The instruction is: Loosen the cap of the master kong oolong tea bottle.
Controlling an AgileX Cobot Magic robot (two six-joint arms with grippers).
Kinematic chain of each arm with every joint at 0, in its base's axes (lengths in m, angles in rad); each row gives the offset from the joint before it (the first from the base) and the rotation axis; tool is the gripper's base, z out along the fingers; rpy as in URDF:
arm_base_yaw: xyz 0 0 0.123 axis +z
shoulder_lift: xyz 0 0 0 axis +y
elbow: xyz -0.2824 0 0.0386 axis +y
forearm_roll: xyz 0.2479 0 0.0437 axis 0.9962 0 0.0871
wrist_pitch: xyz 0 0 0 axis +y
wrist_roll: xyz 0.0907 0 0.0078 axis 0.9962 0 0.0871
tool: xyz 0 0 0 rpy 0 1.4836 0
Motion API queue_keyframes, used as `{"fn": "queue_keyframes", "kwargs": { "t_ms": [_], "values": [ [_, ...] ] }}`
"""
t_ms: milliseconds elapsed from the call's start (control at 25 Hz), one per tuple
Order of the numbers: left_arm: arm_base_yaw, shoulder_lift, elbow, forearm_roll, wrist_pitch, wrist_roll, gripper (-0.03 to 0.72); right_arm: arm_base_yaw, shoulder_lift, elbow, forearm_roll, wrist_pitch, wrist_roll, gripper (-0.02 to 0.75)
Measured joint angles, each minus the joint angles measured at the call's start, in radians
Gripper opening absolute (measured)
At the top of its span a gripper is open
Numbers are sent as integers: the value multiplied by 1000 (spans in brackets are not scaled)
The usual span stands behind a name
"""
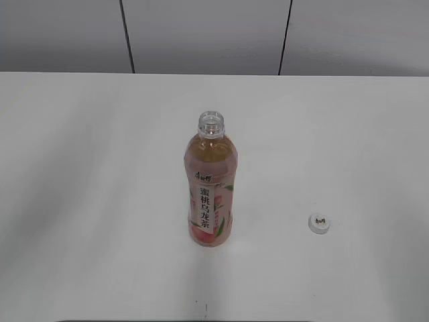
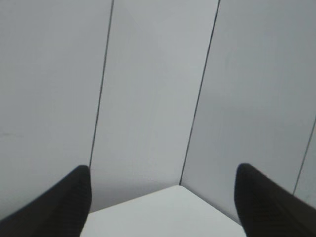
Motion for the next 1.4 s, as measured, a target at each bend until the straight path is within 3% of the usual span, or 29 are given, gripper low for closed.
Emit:
{"fn": "queue_keyframes", "kwargs": {
  "t_ms": [240, 560, 720, 1040, 1400],
  "values": [
    [-2, -140, 67, -243, 192, 228, 541, 0, 0, 0, 0, 0, 0, 503],
    [-2, -314, 64, -757, 631, 824, 541, 0, 0, 0, 0, 0, 0, 503],
    [-2, -436, 6, -901, 937, 1030, 541, 0, 0, 0, 0, 0, 0, 503],
    [-2, -645, -45, -989, 1371, 1110, 541, 0, 0, 0, 0, 0, -1, 503],
    [-2, -766, 71, -980, 1387, 1111, 541, 0, 0, 0, 0, 0, 0, 503]
  ]
}}
